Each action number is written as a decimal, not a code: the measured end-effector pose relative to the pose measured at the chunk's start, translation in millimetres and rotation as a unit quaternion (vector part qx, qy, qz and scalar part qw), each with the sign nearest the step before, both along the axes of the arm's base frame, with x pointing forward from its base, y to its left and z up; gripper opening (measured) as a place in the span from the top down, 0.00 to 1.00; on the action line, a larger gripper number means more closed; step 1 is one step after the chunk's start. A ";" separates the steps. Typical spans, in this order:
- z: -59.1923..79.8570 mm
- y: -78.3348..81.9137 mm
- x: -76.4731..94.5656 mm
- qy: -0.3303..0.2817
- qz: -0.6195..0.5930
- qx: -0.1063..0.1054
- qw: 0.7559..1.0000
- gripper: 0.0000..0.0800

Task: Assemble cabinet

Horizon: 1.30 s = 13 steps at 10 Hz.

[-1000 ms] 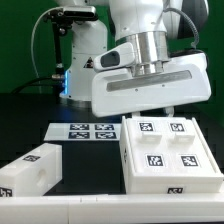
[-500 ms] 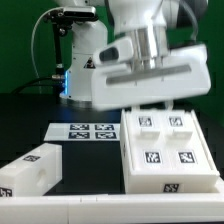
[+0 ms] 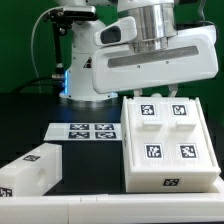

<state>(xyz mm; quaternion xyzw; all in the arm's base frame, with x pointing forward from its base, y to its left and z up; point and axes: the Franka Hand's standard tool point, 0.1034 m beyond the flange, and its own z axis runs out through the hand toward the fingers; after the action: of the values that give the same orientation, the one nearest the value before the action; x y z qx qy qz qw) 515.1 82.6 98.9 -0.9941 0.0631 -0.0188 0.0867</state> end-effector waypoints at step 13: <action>35.6 -2.8 22.2 0.191 0.009 0.008 0.981 0.73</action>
Offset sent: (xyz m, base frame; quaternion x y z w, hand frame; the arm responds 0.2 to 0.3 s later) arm 0.0355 -0.0136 0.0241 -0.0144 -0.0783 0.0009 0.9968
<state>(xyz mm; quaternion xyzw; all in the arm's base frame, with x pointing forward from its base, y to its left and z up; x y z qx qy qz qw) 537.3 79.8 134.5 -0.9790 0.0697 0.1732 0.0815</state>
